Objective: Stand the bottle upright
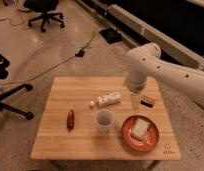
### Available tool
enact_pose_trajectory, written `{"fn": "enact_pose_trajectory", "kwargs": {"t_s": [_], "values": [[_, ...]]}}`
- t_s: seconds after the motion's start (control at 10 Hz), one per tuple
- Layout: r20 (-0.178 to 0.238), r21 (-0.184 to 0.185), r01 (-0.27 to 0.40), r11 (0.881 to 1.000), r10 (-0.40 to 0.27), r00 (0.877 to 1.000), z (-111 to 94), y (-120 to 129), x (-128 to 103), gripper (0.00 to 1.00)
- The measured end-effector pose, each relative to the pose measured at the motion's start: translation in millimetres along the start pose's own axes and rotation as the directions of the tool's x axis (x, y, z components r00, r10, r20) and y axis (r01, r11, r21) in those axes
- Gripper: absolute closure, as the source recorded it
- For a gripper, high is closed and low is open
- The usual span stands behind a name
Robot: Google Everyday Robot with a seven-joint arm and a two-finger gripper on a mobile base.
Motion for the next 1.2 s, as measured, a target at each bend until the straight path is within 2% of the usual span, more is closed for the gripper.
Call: {"fn": "enact_pose_trajectory", "kwargs": {"t_s": [0.8, 0.9, 1.1, 1.2], "values": [[0.0, 0.0, 0.0, 1.0, 0.0, 1.0, 0, 0, 0, 0.2], [0.007, 0.001, 0.009, 1.0, -0.009, 1.0, 1, 4, 0, 0.2], [0.015, 0.011, 0.062, 0.998, -0.062, 0.998, 10, 22, 20, 0.2], [0.023, 0.015, 0.069, 0.997, -0.07, 0.997, 11, 23, 21, 0.2]]}}
